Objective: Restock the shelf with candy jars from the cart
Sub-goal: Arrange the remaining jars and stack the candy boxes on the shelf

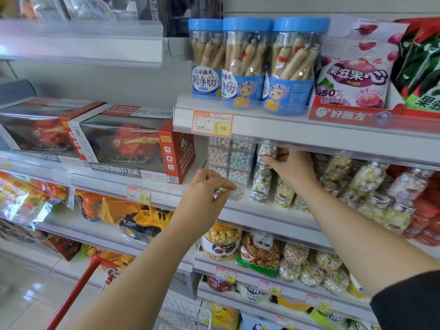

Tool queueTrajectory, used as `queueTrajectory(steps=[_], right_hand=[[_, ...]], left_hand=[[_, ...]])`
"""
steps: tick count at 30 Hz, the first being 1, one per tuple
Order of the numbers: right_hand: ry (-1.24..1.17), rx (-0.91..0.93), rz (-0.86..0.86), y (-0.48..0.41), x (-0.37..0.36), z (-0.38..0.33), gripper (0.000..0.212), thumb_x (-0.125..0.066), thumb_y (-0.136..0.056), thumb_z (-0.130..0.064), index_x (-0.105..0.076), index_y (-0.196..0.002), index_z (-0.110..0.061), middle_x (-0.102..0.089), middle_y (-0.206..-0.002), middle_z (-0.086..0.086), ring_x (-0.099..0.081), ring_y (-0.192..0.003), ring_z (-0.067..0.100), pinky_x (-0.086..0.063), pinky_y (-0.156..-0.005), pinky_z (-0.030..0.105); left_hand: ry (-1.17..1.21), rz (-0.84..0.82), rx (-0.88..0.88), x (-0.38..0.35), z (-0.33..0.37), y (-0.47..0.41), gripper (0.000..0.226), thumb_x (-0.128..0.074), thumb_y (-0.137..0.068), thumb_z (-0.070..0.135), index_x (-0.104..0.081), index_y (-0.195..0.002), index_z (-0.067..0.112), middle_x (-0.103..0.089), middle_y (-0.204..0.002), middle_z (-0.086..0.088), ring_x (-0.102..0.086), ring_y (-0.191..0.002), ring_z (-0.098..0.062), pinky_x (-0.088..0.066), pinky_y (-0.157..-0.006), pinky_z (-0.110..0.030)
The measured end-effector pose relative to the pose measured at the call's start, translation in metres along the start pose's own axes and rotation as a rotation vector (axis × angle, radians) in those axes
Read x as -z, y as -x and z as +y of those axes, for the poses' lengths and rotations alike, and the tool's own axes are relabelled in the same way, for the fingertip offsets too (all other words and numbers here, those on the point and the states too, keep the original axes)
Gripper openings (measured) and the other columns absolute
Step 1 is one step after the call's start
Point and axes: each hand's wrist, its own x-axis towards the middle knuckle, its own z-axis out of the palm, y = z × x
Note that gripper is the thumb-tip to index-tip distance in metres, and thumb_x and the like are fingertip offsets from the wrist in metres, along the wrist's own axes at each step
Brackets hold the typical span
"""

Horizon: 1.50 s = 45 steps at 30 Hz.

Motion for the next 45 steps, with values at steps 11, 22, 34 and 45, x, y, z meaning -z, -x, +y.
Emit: queueTrajectory(steps=[11,22,34,45], right_hand=[[0.026,0.013,0.020,0.001,-0.002,-0.003,0.036,-0.077,-0.083,-0.039,-0.063,-0.108,-0.017,-0.071,-0.103,-0.002,-0.066,-0.094,0.017,-0.049,-0.083,0.030],[0.000,0.028,-0.029,0.001,-0.002,0.000,0.032,-0.077,-0.082,-0.039,-0.066,-0.104,-0.019,-0.072,-0.095,-0.008,-0.067,-0.086,0.009,-0.052,-0.082,0.032],[0.020,-0.005,-0.020,-0.008,-0.001,0.010,0.033,-0.071,-0.084,-0.049,-0.068,-0.098,-0.019,-0.071,-0.088,-0.005,-0.066,-0.085,0.015,-0.055,-0.084,0.040],[0.048,0.003,-0.030,-0.014,0.002,0.015,0.034,-0.069,-0.085,-0.050,-0.065,-0.098,-0.019,-0.065,-0.088,-0.003,-0.061,-0.090,0.017,-0.048,-0.083,0.032]], left_hand=[[0.015,-0.016,0.033,-0.002,0.010,-0.005,0.034,-0.059,-0.098,0.028,-0.054,-0.131,0.035,-0.046,-0.127,0.008,-0.055,-0.097,-0.010,-0.050,-0.090,-0.032],[0.097,0.031,0.076,-0.002,0.018,-0.014,0.045,-0.068,-0.092,0.031,-0.047,-0.132,0.034,-0.055,-0.117,0.008,-0.059,-0.095,-0.012,-0.053,-0.086,-0.038],[0.187,0.120,0.091,-0.006,0.041,-0.050,0.044,-0.074,-0.088,0.026,-0.051,-0.125,0.026,-0.053,-0.092,0.021,-0.056,-0.077,-0.003,-0.042,-0.062,-0.021],[0.189,0.057,0.070,-0.022,0.064,-0.077,0.017,-0.070,-0.091,0.022,-0.054,-0.088,0.018,-0.043,-0.060,0.015,-0.039,-0.052,-0.002,-0.033,-0.043,-0.010]])
